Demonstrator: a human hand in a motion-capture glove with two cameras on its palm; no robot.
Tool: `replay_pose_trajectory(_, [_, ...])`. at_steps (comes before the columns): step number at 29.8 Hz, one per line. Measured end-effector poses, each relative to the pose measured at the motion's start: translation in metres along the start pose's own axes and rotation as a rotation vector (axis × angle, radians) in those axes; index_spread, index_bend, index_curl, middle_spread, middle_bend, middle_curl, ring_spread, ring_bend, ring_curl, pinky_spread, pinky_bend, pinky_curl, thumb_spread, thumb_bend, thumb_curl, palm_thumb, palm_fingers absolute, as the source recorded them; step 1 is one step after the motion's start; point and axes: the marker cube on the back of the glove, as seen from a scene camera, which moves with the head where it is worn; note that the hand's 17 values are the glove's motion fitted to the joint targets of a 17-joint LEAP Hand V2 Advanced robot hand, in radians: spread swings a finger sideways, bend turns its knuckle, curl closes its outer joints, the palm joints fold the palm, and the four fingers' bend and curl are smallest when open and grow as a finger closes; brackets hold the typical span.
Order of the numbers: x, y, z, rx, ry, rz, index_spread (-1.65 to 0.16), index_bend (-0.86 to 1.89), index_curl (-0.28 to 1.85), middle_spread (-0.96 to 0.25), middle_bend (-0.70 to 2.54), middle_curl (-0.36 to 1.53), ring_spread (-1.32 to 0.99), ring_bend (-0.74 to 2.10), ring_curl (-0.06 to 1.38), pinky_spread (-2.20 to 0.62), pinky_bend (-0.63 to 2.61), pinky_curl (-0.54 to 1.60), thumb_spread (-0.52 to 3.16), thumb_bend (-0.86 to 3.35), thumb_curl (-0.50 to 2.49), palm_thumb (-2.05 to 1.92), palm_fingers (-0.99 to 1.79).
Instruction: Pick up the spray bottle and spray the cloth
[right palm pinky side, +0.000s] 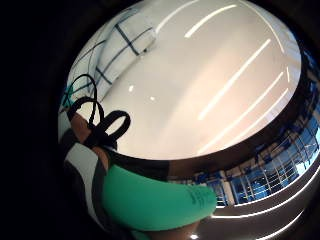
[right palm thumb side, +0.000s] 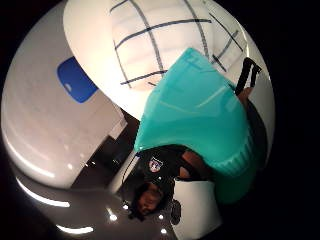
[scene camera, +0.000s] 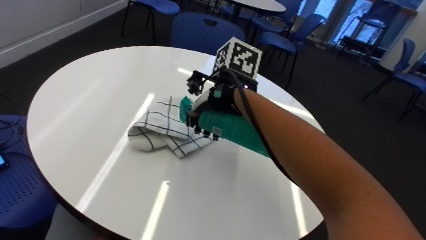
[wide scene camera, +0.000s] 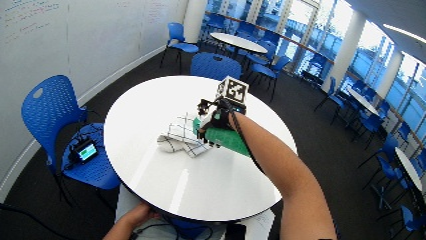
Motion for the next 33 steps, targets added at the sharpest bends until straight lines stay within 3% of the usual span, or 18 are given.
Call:
replay_pose_trajectory(10, [-0.021,0.023,-0.011,0.103,-0.164,-0.168,-0.29,0.20,0.50,-0.20,0.47,0.49,-0.15,0.65,0.43,-0.16,0.38,0.38,0.51,-0.04,0.70,0.88,1.35])
replay_pose_trajectory(20, [-0.060,0.082,-0.021,0.349,-0.535,-0.500,-0.29,0.20,0.51,-0.20,0.47,0.49,-0.15,0.64,0.43,-0.16,0.38,0.38,0.50,-0.04,0.70,0.88,1.35])
replay_pose_trajectory(33, [-0.088,0.135,-0.020,0.670,-0.833,-0.749,-0.29,0.21,0.51,-0.19,0.47,0.49,-0.16,0.63,0.43,-0.15,0.39,0.38,0.49,-0.04,0.71,0.89,1.34])
